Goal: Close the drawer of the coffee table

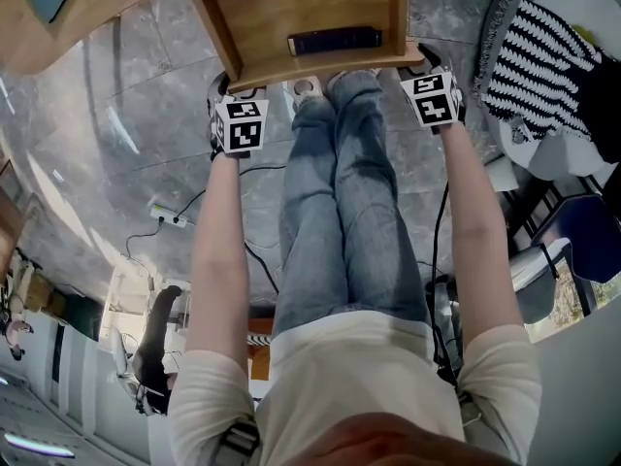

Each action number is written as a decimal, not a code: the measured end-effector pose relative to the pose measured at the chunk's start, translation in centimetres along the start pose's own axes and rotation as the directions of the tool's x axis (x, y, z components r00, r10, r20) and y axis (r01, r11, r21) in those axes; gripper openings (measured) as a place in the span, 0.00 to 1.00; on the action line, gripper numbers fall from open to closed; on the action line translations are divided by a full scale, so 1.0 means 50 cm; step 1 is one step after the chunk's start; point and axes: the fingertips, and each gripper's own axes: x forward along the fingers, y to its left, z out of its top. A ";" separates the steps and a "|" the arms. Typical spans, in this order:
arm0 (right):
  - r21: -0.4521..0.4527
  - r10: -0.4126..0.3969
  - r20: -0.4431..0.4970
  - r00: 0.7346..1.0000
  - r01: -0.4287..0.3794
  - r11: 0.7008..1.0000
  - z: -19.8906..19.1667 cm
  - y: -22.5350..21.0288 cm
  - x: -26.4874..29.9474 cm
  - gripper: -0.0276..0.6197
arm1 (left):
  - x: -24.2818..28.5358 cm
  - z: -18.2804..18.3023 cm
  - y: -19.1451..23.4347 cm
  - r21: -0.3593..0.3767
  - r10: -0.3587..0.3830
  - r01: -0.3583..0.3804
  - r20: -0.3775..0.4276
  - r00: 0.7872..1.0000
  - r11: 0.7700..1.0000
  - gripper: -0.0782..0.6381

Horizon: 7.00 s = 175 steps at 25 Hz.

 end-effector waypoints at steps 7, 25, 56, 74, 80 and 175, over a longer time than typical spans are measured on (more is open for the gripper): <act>0.017 0.005 0.001 1.000 -0.005 1.000 0.006 0.006 -0.029 0.41 | -0.036 0.010 0.002 -0.006 0.005 -0.005 0.005 1.000 1.000 0.52; 0.065 0.029 0.000 1.000 -0.029 0.997 0.037 0.022 -0.098 0.40 | -0.108 0.051 0.025 0.034 0.007 -0.008 0.005 1.000 0.999 0.52; 0.049 0.014 0.033 0.999 -0.016 0.999 0.113 -0.015 -0.096 0.39 | -0.105 0.135 0.071 0.069 0.016 -0.019 0.040 0.999 0.997 0.52; 0.045 -0.005 0.047 0.999 0.003 0.999 0.168 -0.052 -0.079 0.39 | -0.091 0.199 0.107 0.076 0.028 -0.032 0.060 0.998 0.997 0.52; 0.050 -0.004 0.068 0.998 0.001 0.999 0.196 -0.064 -0.079 0.39 | -0.090 0.228 0.119 0.083 0.031 -0.036 0.069 0.997 0.996 0.52; 0.380 -0.226 0.353 0.908 0.081 0.921 0.396 -0.183 -0.145 0.06 | -0.146 0.422 0.157 -0.379 0.178 -0.035 0.351 0.919 0.925 0.24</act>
